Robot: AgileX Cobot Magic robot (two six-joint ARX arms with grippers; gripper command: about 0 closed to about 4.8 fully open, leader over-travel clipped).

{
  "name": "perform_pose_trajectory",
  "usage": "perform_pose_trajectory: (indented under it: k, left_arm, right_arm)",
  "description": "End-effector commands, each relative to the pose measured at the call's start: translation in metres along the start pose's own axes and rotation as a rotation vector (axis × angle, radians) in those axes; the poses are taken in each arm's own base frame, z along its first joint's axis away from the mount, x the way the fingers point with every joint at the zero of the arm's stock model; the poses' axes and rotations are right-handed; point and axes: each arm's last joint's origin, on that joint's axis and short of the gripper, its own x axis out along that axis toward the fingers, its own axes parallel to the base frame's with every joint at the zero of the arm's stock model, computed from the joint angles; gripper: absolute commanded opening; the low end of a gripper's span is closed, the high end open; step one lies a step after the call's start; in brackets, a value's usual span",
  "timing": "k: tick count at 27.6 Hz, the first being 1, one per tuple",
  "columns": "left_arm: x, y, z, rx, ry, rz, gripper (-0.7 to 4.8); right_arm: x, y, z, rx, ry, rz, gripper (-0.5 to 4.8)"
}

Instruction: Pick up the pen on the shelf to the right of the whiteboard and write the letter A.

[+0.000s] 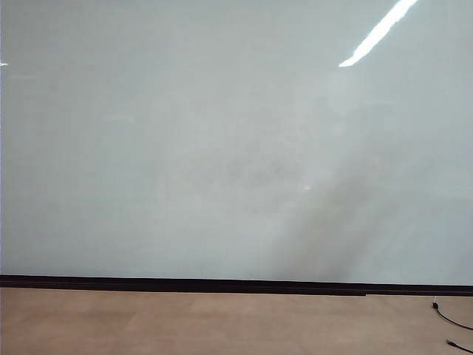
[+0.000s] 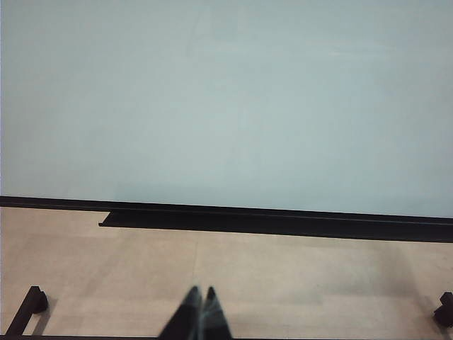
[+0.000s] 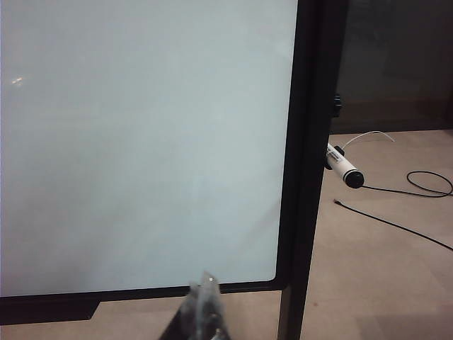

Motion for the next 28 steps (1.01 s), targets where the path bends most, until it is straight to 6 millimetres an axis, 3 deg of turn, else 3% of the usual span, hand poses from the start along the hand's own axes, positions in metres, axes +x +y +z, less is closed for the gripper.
perform_pose_trajectory:
  k: [1,17,24,28]
  left_arm:
    - [0.000,0.000,0.001,0.005,-0.008,-0.004,-0.05]
    - [0.000,0.000,0.001,0.005,-0.008,-0.004,-0.04]
    - [0.000,0.000,0.001,0.004,-0.008,-0.004,-0.04]
    - [0.000,0.000,0.001,0.005,-0.008,-0.004,-0.05]
  right_arm:
    - [0.000,0.000,0.003,0.003,-0.024,0.000,-0.06]
    - [0.000,0.000,0.006,-0.016,-0.047,-0.006,-0.06]
    - [-0.003,-0.007,0.018,-0.051,-0.164,-0.258,-0.06]
    - [-0.003,-0.008,0.016,-0.051,-0.148,-0.304,-0.05]
